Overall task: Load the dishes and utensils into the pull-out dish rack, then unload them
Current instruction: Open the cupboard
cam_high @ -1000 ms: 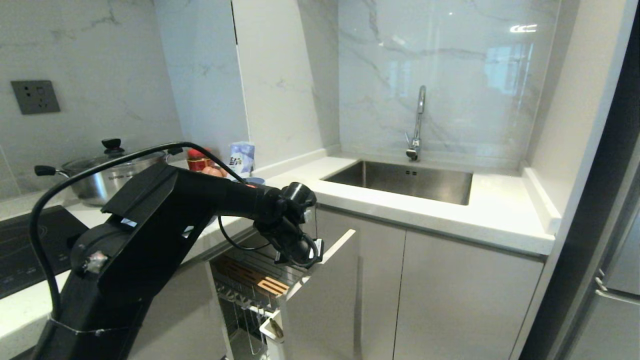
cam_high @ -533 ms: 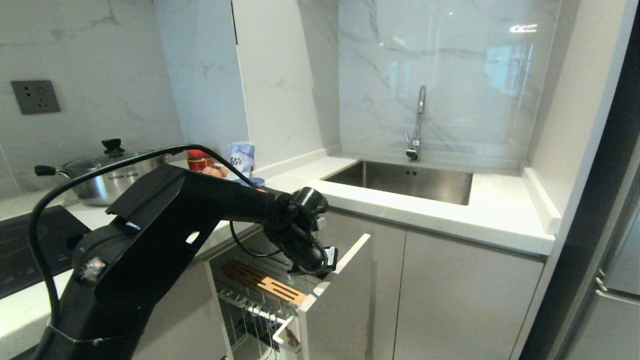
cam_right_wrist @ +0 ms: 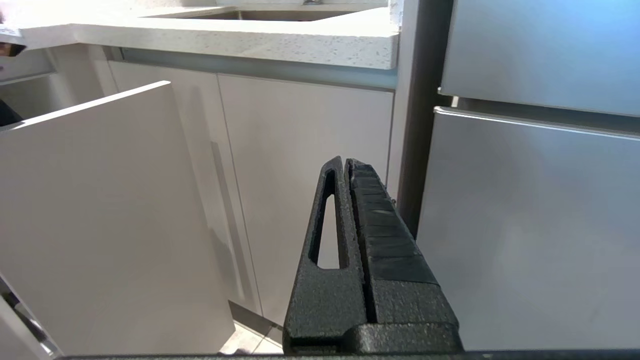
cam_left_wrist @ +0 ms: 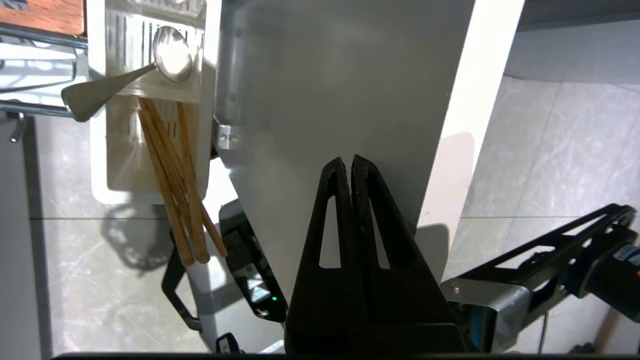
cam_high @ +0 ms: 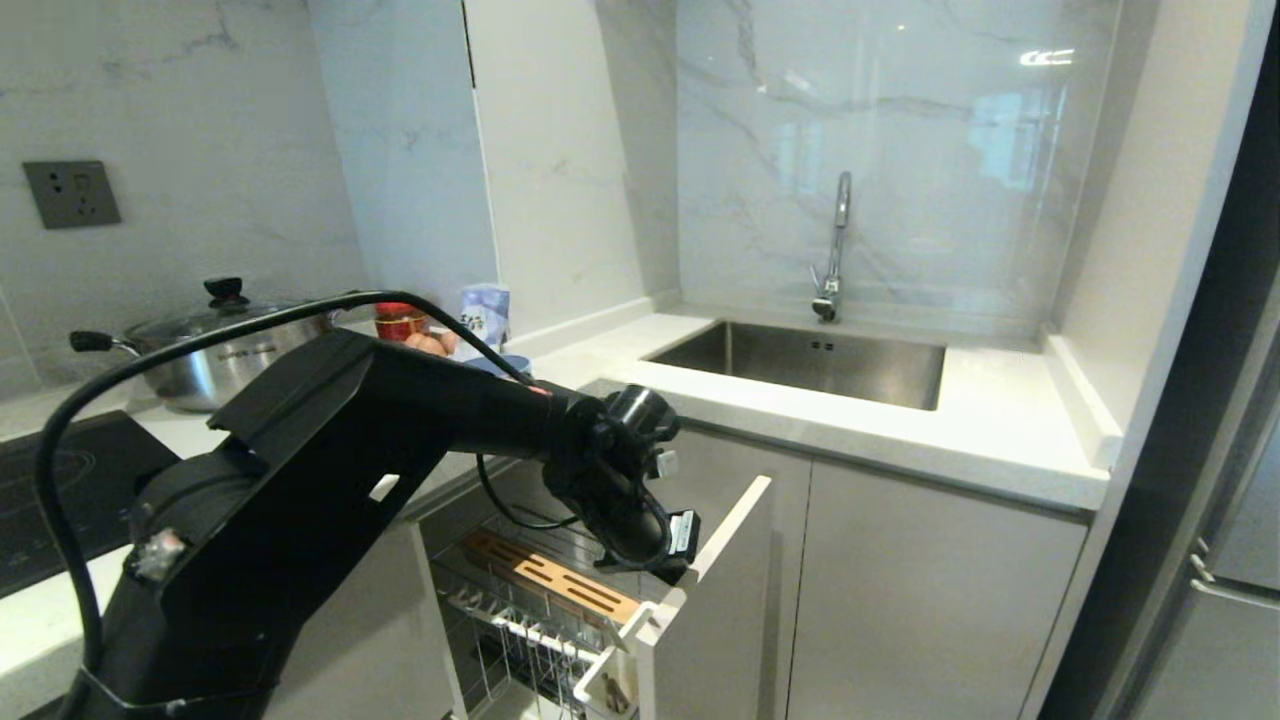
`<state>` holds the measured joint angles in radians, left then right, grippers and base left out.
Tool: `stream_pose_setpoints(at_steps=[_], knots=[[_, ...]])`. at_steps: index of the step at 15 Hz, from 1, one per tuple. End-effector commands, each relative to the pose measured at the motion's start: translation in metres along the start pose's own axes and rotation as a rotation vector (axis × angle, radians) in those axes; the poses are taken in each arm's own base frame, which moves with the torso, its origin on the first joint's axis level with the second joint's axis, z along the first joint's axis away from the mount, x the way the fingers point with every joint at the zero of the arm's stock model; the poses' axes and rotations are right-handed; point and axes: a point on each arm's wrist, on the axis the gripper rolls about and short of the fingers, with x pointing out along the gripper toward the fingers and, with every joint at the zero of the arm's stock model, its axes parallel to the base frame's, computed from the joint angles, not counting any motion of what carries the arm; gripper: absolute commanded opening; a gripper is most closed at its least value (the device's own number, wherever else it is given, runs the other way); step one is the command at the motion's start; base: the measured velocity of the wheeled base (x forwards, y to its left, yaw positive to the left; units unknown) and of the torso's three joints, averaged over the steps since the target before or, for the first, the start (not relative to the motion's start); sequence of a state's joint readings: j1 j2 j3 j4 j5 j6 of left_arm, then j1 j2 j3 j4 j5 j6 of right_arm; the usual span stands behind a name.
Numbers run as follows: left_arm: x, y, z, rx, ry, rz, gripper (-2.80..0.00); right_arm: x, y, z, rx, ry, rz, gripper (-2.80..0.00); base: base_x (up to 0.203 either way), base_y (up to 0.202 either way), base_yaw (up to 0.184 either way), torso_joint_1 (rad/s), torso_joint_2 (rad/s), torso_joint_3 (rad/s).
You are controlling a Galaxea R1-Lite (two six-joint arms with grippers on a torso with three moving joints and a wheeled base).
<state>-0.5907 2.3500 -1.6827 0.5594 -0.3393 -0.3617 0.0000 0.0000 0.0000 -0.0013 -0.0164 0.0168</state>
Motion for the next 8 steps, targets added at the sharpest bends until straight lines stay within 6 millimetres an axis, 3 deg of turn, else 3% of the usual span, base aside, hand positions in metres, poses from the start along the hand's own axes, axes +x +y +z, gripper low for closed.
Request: stream_pose_setpoints(at_steps=[1, 8], knots=[[-0.0021, -0.0059, -0.0030, 0.009, 0.004, -0.009, -2.80, 0.0001, 0.0000, -0.0002, 0.000, 0.000, 0.000, -2.80, 0.000, 0.000, 0.000, 0.000, 0.00, 0.000], [-0.0020, -0.0108, -0.0066, 0.022, 0.010, -0.010, -2.80, 0.0001, 0.0000, -0.0004, 0.000, 0.001, -0.001, -2.80, 0.000, 0.000, 0.000, 0.000, 0.00, 0.000]])
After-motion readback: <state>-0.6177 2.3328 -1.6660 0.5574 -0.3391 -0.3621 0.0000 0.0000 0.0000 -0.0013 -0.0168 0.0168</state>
